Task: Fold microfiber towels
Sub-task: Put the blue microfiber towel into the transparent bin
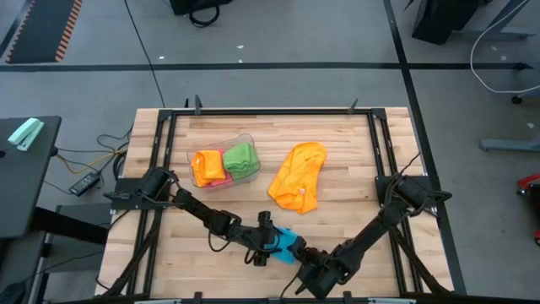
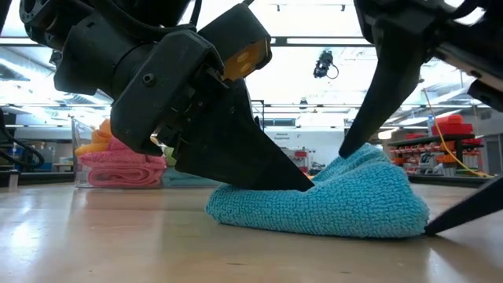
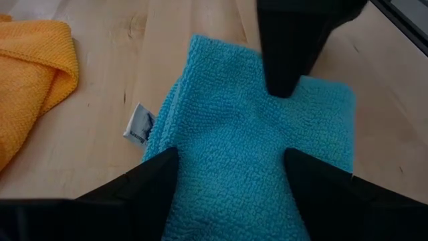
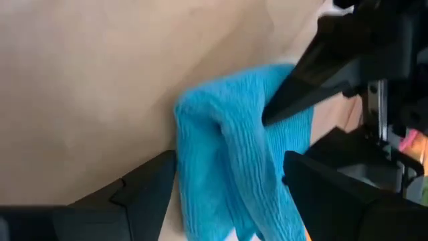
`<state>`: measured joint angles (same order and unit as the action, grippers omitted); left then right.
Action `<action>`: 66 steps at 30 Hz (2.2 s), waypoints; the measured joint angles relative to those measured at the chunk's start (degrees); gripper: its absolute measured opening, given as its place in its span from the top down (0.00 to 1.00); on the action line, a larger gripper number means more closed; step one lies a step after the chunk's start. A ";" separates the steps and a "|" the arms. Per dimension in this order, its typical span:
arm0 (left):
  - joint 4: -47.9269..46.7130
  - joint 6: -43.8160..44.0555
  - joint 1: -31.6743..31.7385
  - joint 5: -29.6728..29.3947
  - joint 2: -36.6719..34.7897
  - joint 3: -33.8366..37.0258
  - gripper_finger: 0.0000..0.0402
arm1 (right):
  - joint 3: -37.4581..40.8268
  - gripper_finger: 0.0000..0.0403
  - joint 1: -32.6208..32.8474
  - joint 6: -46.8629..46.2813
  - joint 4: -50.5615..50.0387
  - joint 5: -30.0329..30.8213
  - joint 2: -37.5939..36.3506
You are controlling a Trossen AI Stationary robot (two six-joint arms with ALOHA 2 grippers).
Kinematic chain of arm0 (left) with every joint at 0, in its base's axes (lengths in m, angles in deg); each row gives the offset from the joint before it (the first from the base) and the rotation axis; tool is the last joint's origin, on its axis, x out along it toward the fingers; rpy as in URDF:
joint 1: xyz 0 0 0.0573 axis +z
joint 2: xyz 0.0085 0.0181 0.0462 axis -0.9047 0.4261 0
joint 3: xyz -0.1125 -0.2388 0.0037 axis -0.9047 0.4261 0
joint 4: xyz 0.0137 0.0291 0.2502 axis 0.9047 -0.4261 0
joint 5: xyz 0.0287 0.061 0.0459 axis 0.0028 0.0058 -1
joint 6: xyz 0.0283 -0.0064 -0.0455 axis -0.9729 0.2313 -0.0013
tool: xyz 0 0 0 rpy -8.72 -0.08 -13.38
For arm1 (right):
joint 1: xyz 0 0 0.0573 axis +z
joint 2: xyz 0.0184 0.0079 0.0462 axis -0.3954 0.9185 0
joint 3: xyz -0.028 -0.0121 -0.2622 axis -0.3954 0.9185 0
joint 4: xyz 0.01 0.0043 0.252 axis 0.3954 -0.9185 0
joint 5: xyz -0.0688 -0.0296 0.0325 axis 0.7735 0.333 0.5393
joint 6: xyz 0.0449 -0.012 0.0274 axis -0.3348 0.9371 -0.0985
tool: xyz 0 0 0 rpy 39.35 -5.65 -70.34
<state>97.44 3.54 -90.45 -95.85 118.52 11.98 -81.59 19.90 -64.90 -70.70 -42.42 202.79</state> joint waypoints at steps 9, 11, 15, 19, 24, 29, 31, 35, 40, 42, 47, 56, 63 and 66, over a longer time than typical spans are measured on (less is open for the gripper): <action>0.00 -0.04 0.00 -0.01 0.00 0.00 0.30 | 0.05 0.36 -2.24 5.29 -0.69 -2.52 -0.07; 0.00 -0.07 0.00 -0.02 0.00 0.00 0.30 | 0.09 0.40 -2.59 5.44 -0.73 -3.14 -0.07; 0.00 -0.11 0.00 -0.02 0.00 0.00 0.30 | 0.13 0.50 -2.77 5.39 -0.68 -3.45 0.01; 0.29 -0.23 0.00 -0.02 0.00 0.00 0.30 | 0.24 0.64 -2.80 4.14 -0.49 -4.22 0.09; -1.71 -1.91 -0.68 -0.01 -1.95 0.09 0.30 | 0.30 0.82 -2.96 0.63 -0.43 -4.64 0.26; -3.88 -6.10 -3.16 -0.01 -5.72 0.16 0.30 | 0.34 0.89 -2.94 -2.58 -0.19 -4.68 0.26; -3.76 -9.09 -4.51 0.04 -6.11 0.11 0.30 | 0.35 0.90 -2.94 -3.99 -0.08 -4.39 0.25; -3.72 -16.54 -7.16 -1.40 -6.21 0.11 0.30 | 0.43 0.90 -2.94 -6.40 -0.34 -4.31 -1.19; -3.60 -22.59 -9.16 -9.53 -6.21 0.11 0.30 | 0.41 0.90 -3.40 -12.45 -1.82 -5.95 -5.36; -3.76 -25.42 -9.61 -12.87 -6.21 -0.18 0.30 | 0.41 0.90 -3.85 -15.72 -2.56 -7.86 -6.89; -3.61 -29.48 -9.94 -18.93 -6.32 -1.94 0.30 | 0.33 0.90 -5.09 -23.29 -2.99 -10.51 -9.64; -3.99 -27.43 -8.94 -21.10 -6.32 -2.45 0.30 | 0.28 0.90 -5.02 -28.30 -4.28 -9.99 -11.20; -5.33 -26.42 -7.62 -21.13 -6.19 -2.45 0.30 | 0.22 0.90 -5.02 -29.81 -3.55 -8.93 -12.52; -5.37 -27.66 -7.61 -21.12 -6.26 -2.45 0.30 | 0.20 0.90 -5.02 -30.08 -3.67 -8.42 -13.03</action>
<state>92.07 -24.12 -98.06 -116.96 112.25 9.53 -81.38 14.88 -94.98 -74.38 -50.84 189.76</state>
